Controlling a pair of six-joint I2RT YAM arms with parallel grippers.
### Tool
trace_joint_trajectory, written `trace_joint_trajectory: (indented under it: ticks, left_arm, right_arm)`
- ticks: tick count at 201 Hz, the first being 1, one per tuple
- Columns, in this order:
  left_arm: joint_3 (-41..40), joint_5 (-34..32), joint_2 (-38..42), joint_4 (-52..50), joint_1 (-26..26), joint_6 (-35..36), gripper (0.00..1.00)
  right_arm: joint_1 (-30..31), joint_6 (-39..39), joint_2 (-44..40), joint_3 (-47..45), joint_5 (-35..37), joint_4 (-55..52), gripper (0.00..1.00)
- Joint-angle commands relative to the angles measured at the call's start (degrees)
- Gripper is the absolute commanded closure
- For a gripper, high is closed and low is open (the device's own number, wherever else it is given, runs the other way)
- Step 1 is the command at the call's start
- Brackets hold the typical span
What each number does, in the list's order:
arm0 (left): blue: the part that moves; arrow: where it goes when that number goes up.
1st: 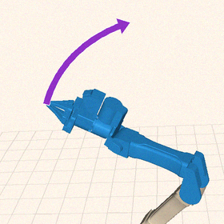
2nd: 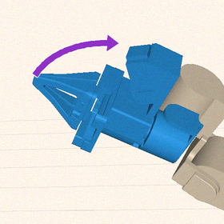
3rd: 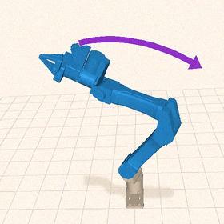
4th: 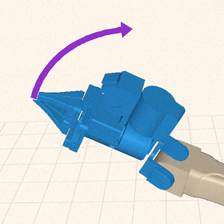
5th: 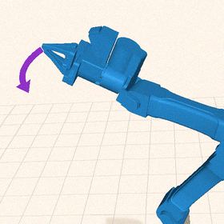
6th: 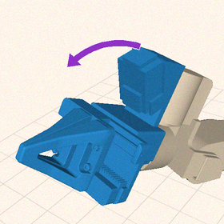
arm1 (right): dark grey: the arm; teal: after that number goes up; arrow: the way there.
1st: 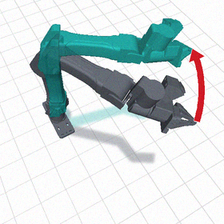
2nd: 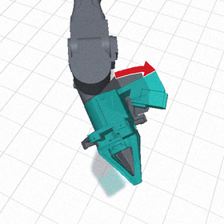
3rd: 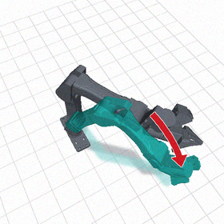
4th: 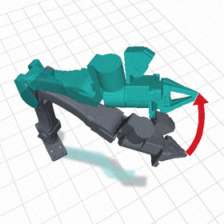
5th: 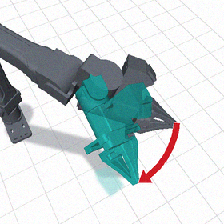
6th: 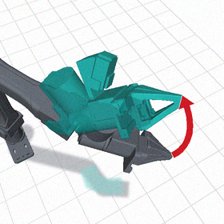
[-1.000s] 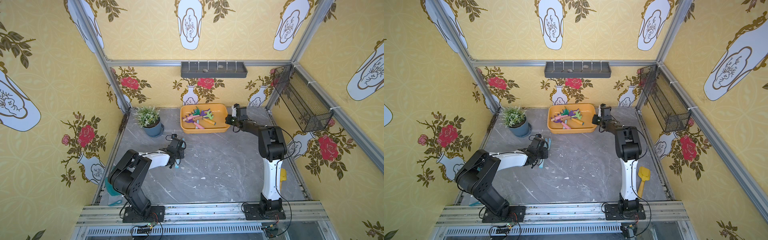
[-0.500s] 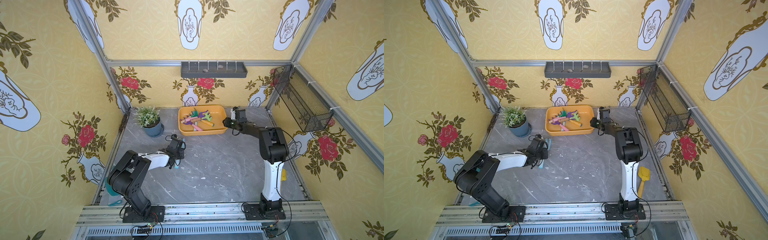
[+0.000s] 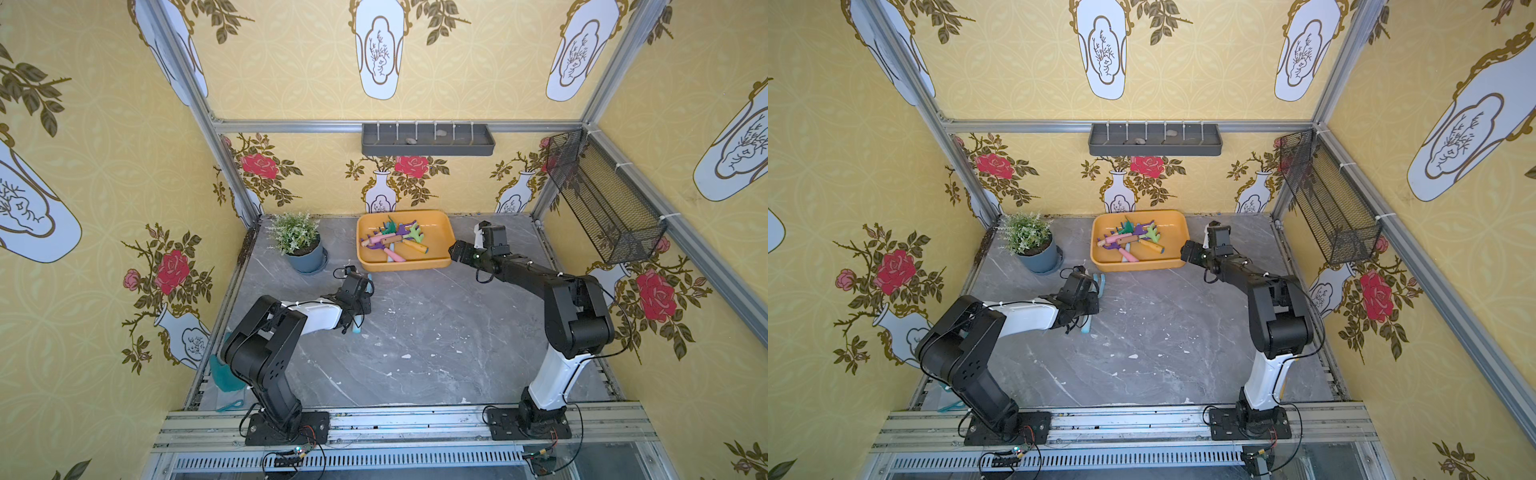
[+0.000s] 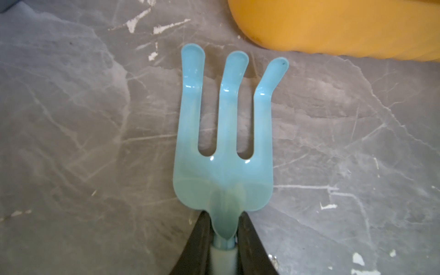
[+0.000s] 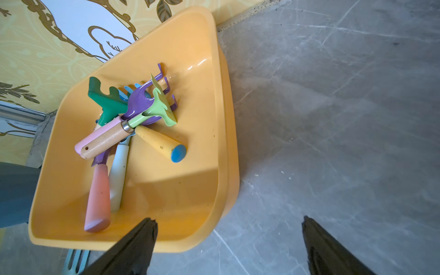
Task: Take the hand rake out of the storage box
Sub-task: Move the storage box to the center of the board.
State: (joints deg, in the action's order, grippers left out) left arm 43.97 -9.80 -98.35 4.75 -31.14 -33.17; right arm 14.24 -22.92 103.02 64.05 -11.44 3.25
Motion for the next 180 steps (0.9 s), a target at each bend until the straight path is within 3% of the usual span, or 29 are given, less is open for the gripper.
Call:
trace_joint_trajectory:
  ticks: [1, 34, 63, 90, 122, 180]
  left_arm:
    - [-0.7, 2.07, -0.43, -5.97, -0.02, -0.93, 0.68]
    - [-1.14, 2.86, 4.47, -6.88, -0.27, -1.46, 0.43]
    - [1.23, 1.01, 11.94, -11.69, -1.45, -1.37, 0.29]
    - [4.32, -0.48, 18.07, -14.42, -1.74, -0.32, 0.01]
    - [11.79, -3.06, 17.67, -16.48, -1.74, 2.69, 0.0]
    - [32.17, -5.26, -0.76, -19.34, -0.61, 11.28, 0.0]
  right_arm:
    - [0.15, -0.38, -3.38, -2.51, 0.29, 1.63, 0.02]
    - [0.32, 0.15, -8.55, -5.66, 0.41, 1.06, 0.03]
    - [0.38, 0.24, -12.34, -8.79, 1.16, 1.49, 0.03]
    - [0.46, 0.29, -15.02, -11.27, 1.69, 1.8, 0.02]
    - [0.44, 0.1, -16.96, -13.36, 1.77, 2.3, 0.02]
    - [0.48, 0.21, -18.81, -15.95, 1.64, 2.73, 0.03]
